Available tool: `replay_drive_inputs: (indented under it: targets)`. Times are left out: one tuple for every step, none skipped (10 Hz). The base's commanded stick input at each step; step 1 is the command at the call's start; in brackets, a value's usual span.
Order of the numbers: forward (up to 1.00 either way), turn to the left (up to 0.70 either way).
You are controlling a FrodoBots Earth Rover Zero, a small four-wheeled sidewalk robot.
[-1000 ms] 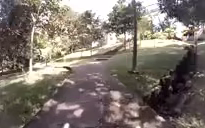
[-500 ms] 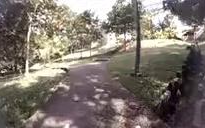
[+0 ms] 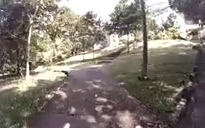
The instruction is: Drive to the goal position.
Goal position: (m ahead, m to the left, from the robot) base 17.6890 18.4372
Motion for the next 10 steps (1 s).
replay_drive_inputs:
  targets:
    - [0.7,0.0]
    - [0.7,0.0]
    - [0.7,0.0]
    - [0.7,0.0]
    - [0.7,0.0]
    - [0.7,0.0]
    - [0.7,0.0]
    - [0.7,0.0]
    - [0.7,0.0]
    - [0.7,0.0]
